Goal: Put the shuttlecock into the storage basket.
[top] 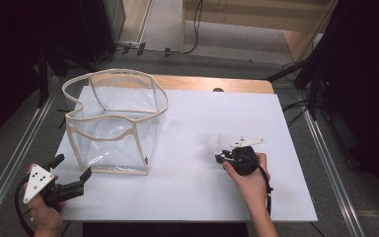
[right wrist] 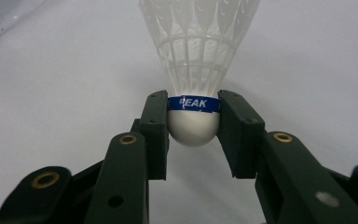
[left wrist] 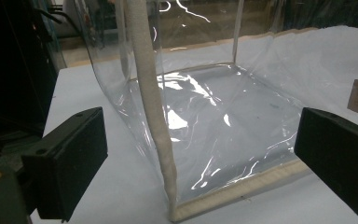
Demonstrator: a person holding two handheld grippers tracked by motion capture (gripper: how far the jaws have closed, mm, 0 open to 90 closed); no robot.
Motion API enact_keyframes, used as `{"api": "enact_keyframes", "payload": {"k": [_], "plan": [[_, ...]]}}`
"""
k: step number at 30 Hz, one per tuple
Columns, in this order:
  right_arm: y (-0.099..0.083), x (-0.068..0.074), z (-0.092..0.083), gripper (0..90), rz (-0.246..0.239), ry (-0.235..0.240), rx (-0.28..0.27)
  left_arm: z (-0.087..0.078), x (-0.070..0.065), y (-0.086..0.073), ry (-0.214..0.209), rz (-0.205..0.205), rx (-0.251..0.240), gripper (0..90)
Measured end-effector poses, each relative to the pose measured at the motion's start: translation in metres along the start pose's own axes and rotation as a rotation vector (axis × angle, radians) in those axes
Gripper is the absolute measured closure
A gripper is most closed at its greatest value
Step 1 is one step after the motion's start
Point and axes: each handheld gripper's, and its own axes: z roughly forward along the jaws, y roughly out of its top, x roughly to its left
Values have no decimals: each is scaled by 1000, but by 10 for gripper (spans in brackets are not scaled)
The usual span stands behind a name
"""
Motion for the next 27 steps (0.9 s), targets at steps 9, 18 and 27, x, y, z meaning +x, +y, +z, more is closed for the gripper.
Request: {"api": "enact_keyframes", "payload": {"k": [9,18,27], "plan": [[8,1,-4,626,-22,22,-8,0,-1,0,2,5,2,32],[15,3,-6,627,-31,26,-14,0,-1,0,1,9,4,32],[24,6,-7,627,-39,45,-26,1,-1,0,1,9,3,32]]}}
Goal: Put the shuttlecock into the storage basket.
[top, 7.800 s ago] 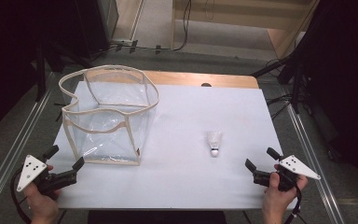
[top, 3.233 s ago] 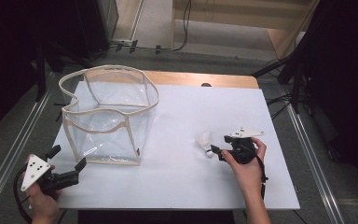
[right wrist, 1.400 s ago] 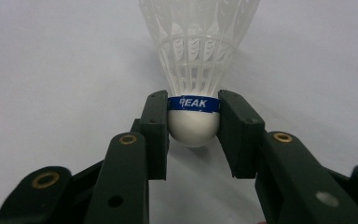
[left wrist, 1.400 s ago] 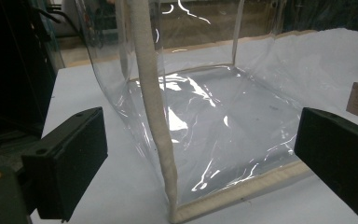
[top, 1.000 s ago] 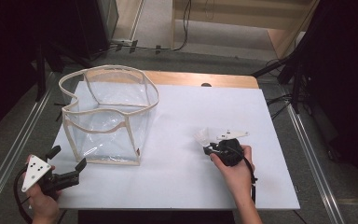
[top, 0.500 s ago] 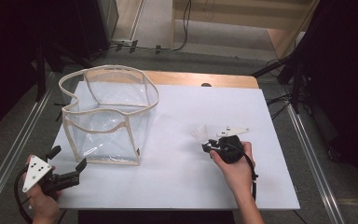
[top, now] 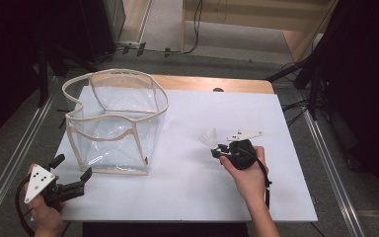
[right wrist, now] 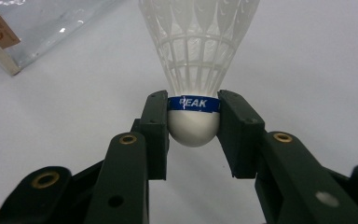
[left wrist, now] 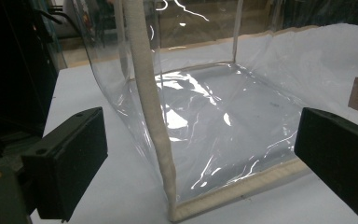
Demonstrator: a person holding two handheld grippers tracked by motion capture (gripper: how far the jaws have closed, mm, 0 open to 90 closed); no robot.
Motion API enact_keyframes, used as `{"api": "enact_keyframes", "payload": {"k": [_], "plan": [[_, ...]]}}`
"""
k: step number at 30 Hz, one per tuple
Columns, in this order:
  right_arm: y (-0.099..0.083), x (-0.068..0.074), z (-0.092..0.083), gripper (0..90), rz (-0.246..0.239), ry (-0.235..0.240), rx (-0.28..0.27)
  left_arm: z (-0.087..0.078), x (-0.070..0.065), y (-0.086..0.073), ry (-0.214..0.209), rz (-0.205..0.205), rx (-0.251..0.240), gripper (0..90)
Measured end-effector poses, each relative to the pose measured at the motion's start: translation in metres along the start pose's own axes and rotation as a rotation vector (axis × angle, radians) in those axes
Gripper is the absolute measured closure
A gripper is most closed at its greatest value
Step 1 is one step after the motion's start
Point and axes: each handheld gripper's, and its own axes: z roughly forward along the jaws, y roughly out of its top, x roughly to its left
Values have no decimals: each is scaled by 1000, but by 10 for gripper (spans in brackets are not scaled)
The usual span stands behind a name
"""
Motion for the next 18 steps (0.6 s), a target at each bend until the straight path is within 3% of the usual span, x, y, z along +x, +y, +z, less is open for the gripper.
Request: {"api": "enact_keyframes", "payload": {"k": [18], "plan": [[18,5,1,628,-12,24,-11,0,0,0,0,-1,0,32]]}}
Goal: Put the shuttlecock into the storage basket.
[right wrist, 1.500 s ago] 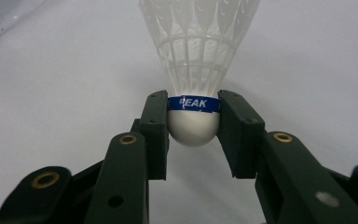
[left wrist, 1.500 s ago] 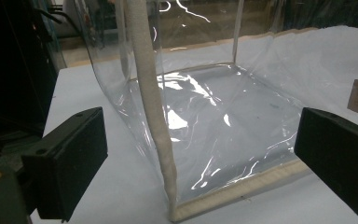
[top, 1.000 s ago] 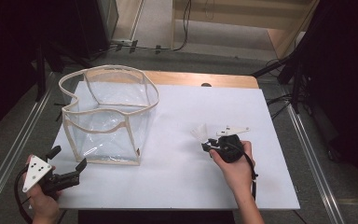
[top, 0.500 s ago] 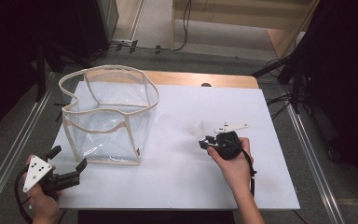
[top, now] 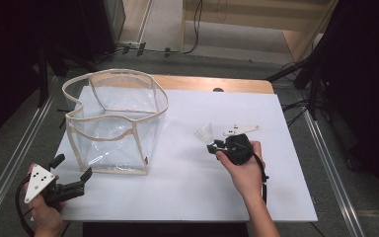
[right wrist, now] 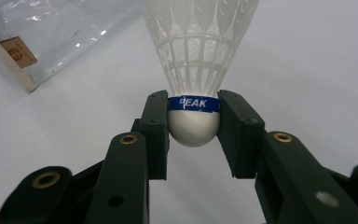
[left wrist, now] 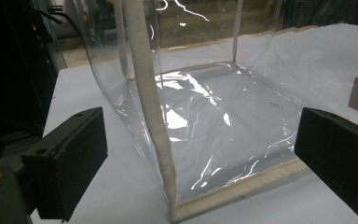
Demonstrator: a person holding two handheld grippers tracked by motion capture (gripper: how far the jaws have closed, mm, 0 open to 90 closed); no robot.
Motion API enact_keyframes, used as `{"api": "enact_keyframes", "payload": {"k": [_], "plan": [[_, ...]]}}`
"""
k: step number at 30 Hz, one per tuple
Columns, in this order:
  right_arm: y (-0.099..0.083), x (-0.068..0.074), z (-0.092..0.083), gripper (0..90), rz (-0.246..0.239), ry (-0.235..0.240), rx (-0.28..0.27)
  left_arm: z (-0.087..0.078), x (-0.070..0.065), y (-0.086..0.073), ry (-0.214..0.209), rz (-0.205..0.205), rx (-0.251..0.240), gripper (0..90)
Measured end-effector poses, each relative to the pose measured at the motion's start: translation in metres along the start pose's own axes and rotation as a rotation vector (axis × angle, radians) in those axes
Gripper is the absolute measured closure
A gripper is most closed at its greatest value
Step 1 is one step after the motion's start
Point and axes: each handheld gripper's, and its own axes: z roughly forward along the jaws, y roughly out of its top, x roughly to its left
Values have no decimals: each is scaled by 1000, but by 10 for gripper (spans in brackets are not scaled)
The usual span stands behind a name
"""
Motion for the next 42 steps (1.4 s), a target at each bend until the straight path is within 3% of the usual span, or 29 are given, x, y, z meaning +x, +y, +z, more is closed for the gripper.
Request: {"api": "enact_keyframes", "payload": {"k": [42], "plan": [[39,10,-3,629,-31,42,-30,0,-1,0,-7,5,-1,32]]}}
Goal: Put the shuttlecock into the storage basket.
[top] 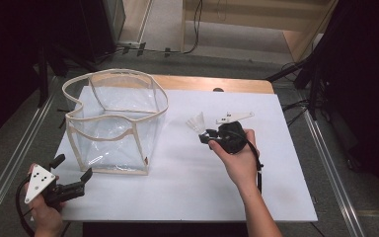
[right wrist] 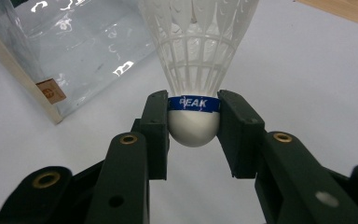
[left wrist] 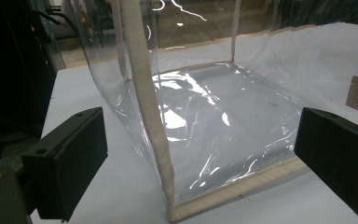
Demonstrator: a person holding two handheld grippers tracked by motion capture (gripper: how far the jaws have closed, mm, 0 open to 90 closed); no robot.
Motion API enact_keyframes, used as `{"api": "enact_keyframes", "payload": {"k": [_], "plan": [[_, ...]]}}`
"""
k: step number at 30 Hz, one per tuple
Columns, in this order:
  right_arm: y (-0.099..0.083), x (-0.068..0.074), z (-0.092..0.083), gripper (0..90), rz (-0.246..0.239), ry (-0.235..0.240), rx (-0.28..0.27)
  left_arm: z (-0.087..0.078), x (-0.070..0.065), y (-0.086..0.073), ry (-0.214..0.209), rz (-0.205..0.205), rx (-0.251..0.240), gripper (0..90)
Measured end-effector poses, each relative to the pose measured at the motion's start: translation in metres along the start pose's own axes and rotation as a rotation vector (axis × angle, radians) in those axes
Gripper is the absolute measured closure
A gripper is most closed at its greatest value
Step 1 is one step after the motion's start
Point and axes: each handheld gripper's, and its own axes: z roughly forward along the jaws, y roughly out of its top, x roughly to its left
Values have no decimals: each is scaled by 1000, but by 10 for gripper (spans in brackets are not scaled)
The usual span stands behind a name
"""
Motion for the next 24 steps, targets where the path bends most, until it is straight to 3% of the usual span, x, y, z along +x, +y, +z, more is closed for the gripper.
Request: {"api": "enact_keyframes", "payload": {"k": [24], "plan": [[16,3,-5,629,-17,14,-24,0,0,0,0,0,0,32]]}}
